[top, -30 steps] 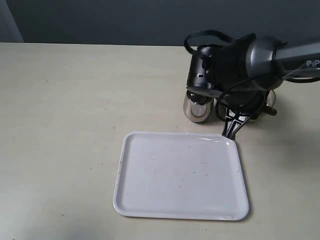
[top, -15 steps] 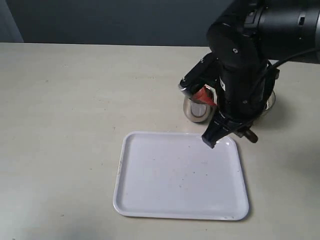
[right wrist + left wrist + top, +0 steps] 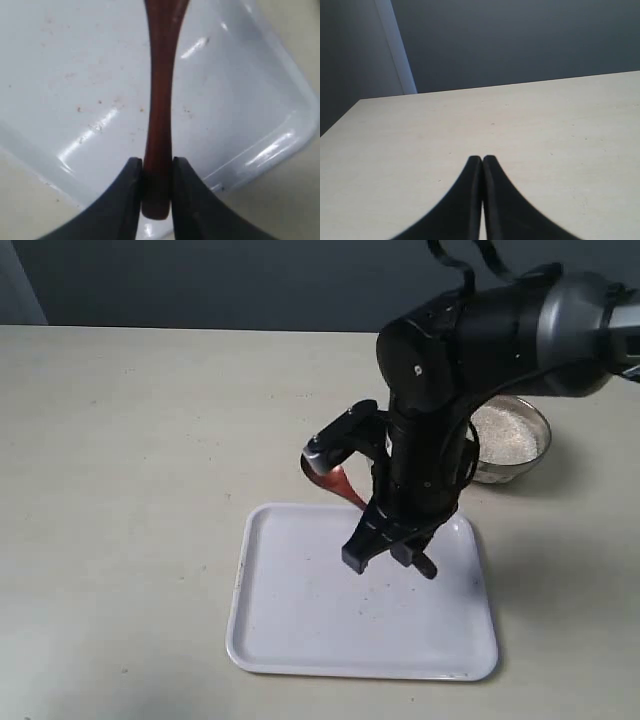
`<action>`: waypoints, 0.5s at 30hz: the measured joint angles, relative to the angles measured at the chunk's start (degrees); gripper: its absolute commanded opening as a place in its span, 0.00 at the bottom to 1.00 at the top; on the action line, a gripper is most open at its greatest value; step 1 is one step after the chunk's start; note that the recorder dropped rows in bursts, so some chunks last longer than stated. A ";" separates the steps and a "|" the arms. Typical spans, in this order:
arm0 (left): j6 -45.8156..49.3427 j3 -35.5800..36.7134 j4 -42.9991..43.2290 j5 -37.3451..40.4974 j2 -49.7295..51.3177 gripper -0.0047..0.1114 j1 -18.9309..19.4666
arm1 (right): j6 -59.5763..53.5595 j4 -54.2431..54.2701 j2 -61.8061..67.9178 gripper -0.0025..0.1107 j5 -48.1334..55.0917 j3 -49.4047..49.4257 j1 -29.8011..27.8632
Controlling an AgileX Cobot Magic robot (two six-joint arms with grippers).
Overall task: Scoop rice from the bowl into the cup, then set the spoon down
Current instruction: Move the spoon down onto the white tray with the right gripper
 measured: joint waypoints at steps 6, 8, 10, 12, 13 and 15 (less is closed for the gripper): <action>0.00 0.00 0.00 0.00 0.00 0.04 0.00 | -1.45 1.43 2.34 0.02 0.00 0.00 0.00; 0.00 0.00 0.00 0.00 0.00 0.04 0.00 | -2.58 2.89 2.34 0.02 0.00 0.00 0.00; 0.00 0.00 0.00 0.00 0.00 0.04 0.00 | -2.97 4.25 2.34 0.02 0.12 0.00 0.00; 0.00 0.00 0.00 0.00 0.00 0.04 0.00 | -3.43 5.72 2.34 0.02 0.39 0.00 0.00; 0.00 0.00 0.00 0.00 0.00 0.04 0.00 | -3.72 6.48 2.34 0.02 0.65 0.00 0.00; 0.00 0.00 0.00 0.00 0.00 0.04 0.00 | -4.83 8.14 2.34 0.02 1.85 0.00 0.00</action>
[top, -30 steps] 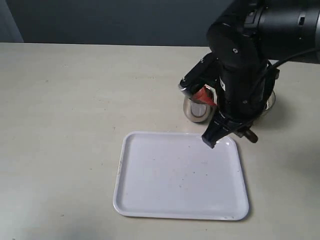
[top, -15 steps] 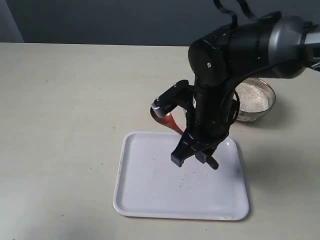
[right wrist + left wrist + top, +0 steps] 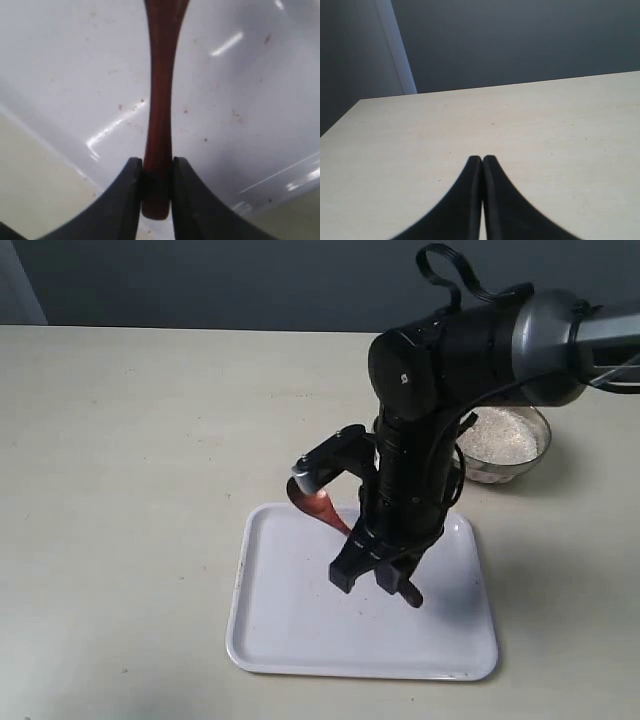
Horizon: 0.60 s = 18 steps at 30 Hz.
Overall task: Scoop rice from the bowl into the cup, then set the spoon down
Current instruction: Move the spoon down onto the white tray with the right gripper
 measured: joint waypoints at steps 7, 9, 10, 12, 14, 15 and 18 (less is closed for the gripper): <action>0.00 0.00 0.00 0.00 0.00 0.04 0.00 | -2.33 2.07 0.00 0.02 0.37 2.42 0.00; 0.00 0.00 0.00 0.00 0.00 0.04 0.00 | -2.44 1.97 0.00 0.02 0.15 3.71 0.00; 0.00 0.00 0.00 0.00 0.00 0.04 0.00 | -2.57 1.93 0.00 0.02 0.07 4.45 0.00; 0.00 0.00 0.00 0.00 0.00 0.04 0.00 | -2.57 1.83 0.00 0.02 -0.10 5.11 0.00; 0.00 0.00 0.00 0.00 0.00 0.04 0.00 | -2.57 1.83 0.00 0.02 -0.42 5.20 0.00; 0.00 0.00 0.00 0.00 0.00 0.04 0.00 | -2.67 1.83 0.00 0.02 -0.94 5.20 0.00; 0.00 0.00 0.00 0.00 0.00 0.04 0.00 | -2.67 1.36 0.13 0.02 -1.97 5.20 0.00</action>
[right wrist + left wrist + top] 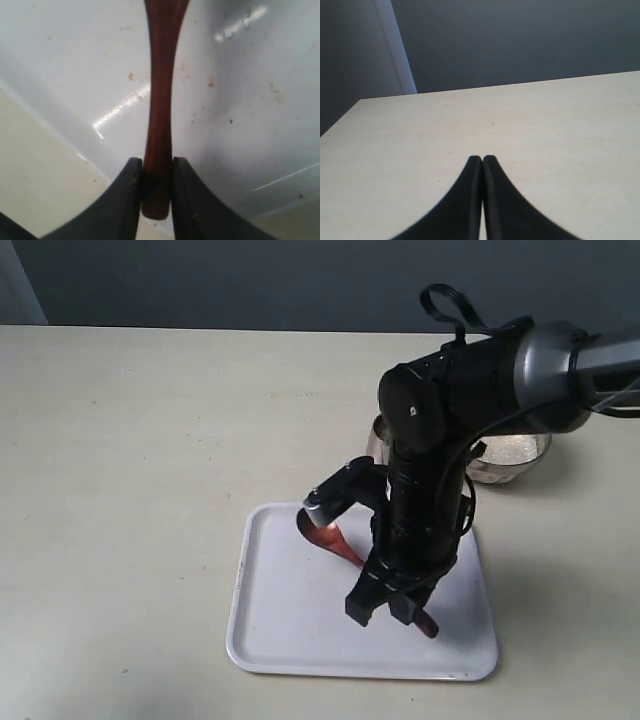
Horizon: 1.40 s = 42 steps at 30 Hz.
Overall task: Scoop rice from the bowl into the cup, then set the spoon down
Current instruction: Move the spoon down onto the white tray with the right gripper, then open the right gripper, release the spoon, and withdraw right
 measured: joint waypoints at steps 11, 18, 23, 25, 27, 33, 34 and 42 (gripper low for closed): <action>0.00 0.00 0.00 0.00 0.00 0.04 0.00 | -0.12 -1.71 3.82 0.11 -0.23 0.00 0.00; 0.00 0.00 0.00 0.00 0.00 0.04 0.00 | -0.12 -2.61 3.82 0.25 -0.23 0.00 0.00; 0.00 0.00 0.00 0.00 0.00 0.04 0.00 | -0.12 -3.21 3.82 0.25 -0.11 0.00 0.00; 0.00 0.00 0.00 0.00 0.00 0.04 0.00 | -0.12 -3.21 3.82 0.25 -0.11 0.00 0.00; 0.00 0.00 0.00 0.00 0.00 0.04 0.00 | -0.12 -3.21 3.82 0.25 -0.11 0.00 0.00; 0.00 0.00 0.00 0.00 0.00 0.04 0.00 | -0.12 -3.21 3.82 0.25 -0.33 0.00 0.00; 0.00 0.00 0.00 0.00 0.00 0.04 0.00 | 0.00 -3.33 3.82 0.25 -0.55 0.00 0.00; 0.00 0.00 0.00 0.00 0.00 0.04 0.00 | 1.13 -4.56 -4.87 0.09 -4.69 0.14 0.00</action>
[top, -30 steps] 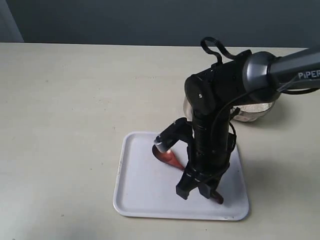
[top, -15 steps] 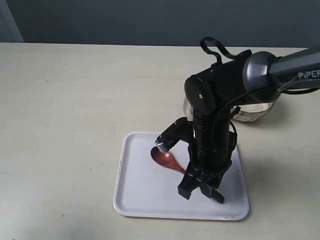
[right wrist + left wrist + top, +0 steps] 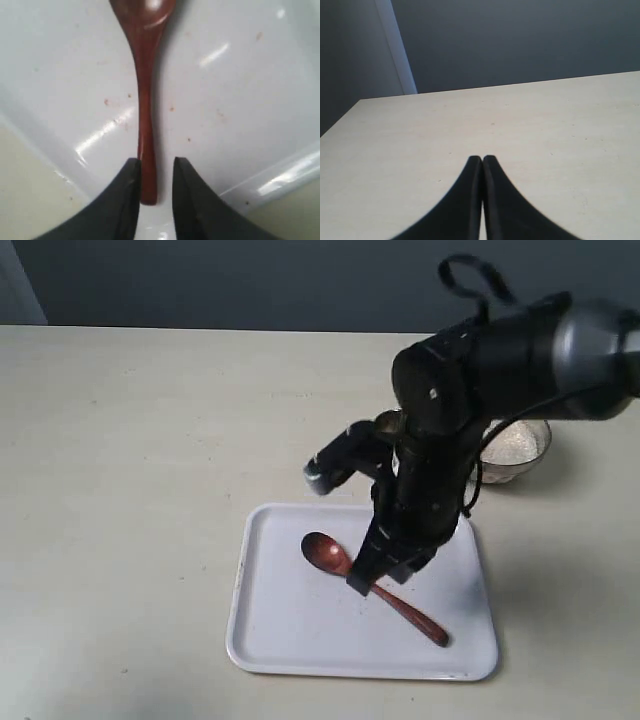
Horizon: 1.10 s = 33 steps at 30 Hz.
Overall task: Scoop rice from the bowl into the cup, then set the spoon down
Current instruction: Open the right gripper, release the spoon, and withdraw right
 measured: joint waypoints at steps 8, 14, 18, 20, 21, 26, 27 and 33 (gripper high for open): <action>0.00 0.00 0.00 0.00 0.00 0.04 0.00 | 8.34 -5.53 -13.92 0.01 -6.27 0.00 0.00; 0.00 0.00 0.00 0.00 0.00 0.04 0.00 | 10.53 -6.17 -21.42 0.01 -7.99 0.00 0.00; 0.00 0.00 0.00 0.00 0.00 0.04 0.00 | 12.94 -8.31 -27.07 0.01 -11.16 2.16 0.00; 0.00 0.00 0.00 0.00 0.00 0.04 0.00 | 15.41 -10.07 -30.58 0.01 -14.47 5.03 0.00; 0.00 0.00 0.00 0.00 0.00 0.04 0.00 | 16.59 -10.89 -32.05 0.01 -15.89 6.46 0.00; 0.00 0.00 0.00 0.00 0.00 0.04 0.00 | 24.28 -18.47 -41.26 0.01 -23.38 16.10 0.00; 0.00 0.00 0.00 0.00 0.00 0.04 0.00 | 25.63 -19.95 -43.03 0.01 -24.18 17.96 0.00; 0.00 0.00 0.00 0.00 0.00 0.04 0.00 | 28.48 -24.29 -50.96 0.01 -25.08 23.01 0.00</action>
